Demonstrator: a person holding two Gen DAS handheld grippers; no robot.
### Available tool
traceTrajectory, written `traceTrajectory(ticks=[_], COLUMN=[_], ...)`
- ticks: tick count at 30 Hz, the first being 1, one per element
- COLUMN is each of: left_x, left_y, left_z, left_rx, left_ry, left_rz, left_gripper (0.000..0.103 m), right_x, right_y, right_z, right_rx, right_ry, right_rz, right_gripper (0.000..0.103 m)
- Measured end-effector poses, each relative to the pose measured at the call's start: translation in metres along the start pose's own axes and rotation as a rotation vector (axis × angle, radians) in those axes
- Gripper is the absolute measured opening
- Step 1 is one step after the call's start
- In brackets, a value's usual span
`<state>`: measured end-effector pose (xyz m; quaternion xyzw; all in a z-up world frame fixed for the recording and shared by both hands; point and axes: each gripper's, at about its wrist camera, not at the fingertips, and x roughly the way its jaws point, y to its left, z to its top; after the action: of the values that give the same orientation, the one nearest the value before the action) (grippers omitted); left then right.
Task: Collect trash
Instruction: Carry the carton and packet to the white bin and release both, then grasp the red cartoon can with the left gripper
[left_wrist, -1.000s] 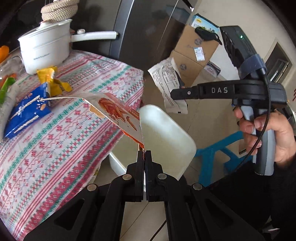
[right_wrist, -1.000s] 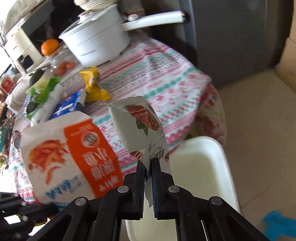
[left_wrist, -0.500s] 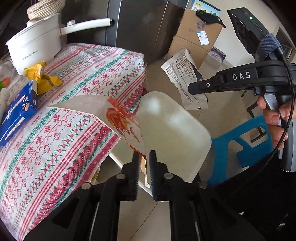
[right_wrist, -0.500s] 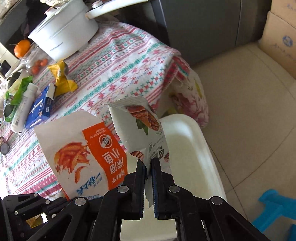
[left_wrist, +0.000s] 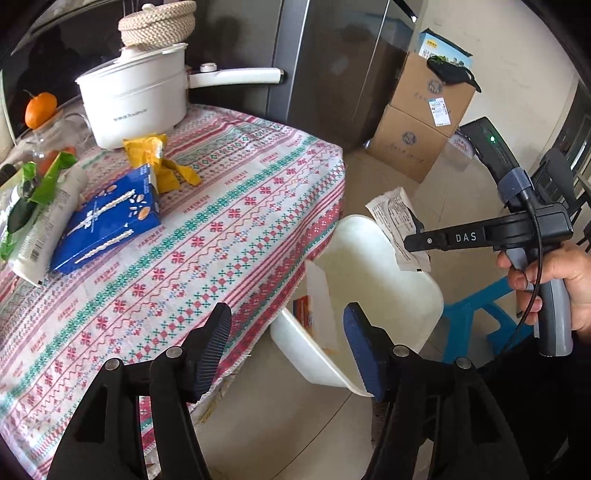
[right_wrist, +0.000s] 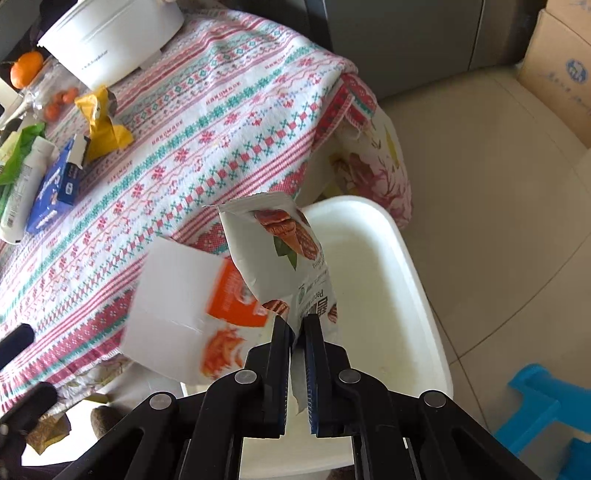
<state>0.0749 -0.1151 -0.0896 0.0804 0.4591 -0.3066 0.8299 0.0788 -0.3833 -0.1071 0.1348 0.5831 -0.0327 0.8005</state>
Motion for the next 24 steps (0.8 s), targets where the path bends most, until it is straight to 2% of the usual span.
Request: traceTrajectory(ticks=[14,15,16,17,18,19,24], left_x=[-0.025,-0.026,-0.027,-0.028,-0.03,-0.03,-0.04], left_y=[0.04,0.043,0.045,0.048,0.052,0.055,0.075], left_z=[-0.01,-0.01,-0.012,-0.012,-0.013,-0.014,-0.019], left_rx=[-0.071,-0.077,-0.083,-0.089,-0.095,-0.1,-0.146], left_ry=[-0.031,-0.032,-0.032,-0.031,-0.029,-0.026,-0.028], left_rz=[0.106,0.113,0.12,0.127,0.135,0.144,0.184], left_gripper=[0.078,0.079,0.079,0.08,0.081,0.081,0.083], right_x=[0.025,0.026,0.027,0.026,0.025,0.022,0.01], right_y=[0.002,0.003,0.003,0.003,0.002,0.003,0.014], right_z=[-0.002,-0.002,-0.002,-0.001,-0.001,0.0,0.004], right_rx=[0.008,0.01,0.019,0.032,0.042,0.048,0.032], right_ry=[0.087,0.095,0.1,0.102,0.094,0.078,0.033], right_rz=[-0.046,-0.054,-0.054,-0.054,-0.051,-0.046,-0.026], right_gripper=[0.012,0.019,0.04,0.051,0.068,0.073,0.075])
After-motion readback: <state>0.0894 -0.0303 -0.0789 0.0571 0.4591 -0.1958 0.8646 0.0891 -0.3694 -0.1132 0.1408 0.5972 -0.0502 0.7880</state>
